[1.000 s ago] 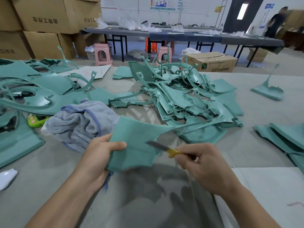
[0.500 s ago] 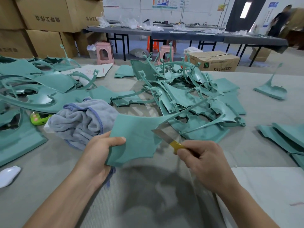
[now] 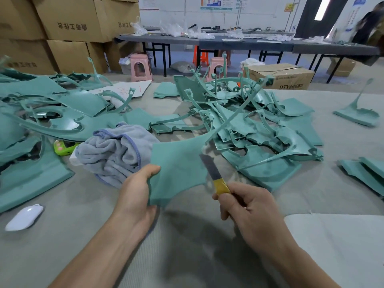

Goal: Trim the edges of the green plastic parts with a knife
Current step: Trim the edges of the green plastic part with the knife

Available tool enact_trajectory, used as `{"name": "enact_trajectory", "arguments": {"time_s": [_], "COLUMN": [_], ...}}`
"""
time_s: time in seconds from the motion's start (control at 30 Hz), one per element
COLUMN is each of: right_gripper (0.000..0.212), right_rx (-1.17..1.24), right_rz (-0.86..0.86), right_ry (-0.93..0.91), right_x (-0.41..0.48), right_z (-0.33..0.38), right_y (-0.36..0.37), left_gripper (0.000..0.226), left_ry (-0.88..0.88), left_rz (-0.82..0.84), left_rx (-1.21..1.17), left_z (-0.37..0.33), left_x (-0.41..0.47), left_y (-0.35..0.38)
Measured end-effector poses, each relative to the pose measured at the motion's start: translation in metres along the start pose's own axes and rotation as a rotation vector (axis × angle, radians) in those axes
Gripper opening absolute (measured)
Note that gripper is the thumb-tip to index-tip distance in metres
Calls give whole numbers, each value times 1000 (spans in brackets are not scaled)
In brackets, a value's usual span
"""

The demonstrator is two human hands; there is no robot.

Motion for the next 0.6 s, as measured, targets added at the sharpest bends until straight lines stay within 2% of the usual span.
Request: {"name": "enact_trajectory", "arguments": {"time_s": [0.1,0.2,0.37,0.4,0.43,0.53,0.6], "right_gripper": [32,30,24,23,22,29,28], "right_rx": [14,28,-94,-136,-187,-345,-309], "right_rz": [-29,-20,238,245,209,-55,-101], "right_ry": [-52,-80,-89,-74,-45,22,3], "right_x": [-2,-3,-7,-6,-3,3,0], "right_z": [10,19,22,20,16,9,13], "right_y": [0,4,29,30,27,-1,-4], "left_gripper": [30,25,18,17,15,12,14], "left_ry": [41,77,64,65,70,84,81], "left_rz": [14,-55,-159,-161,-159,-151,-143], "left_rx": [-6,9,19,27,43,84,73], "left_z": [0,1,4,4,4,3,3], "left_x": [-3,-4,-7,-6,-6,-5,-5], "left_y": [3,0,-5,-5,-5,-5,-5]}}
Point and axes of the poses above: each hand's wrist, its own x-axis towards the middle knuckle, its own y-axis out of the palm, z = x × y, the point moved 8 cm from there along x, towards the middle knuckle, and after that the axes turned 6 degrees about -y, right-handed, at the moved point
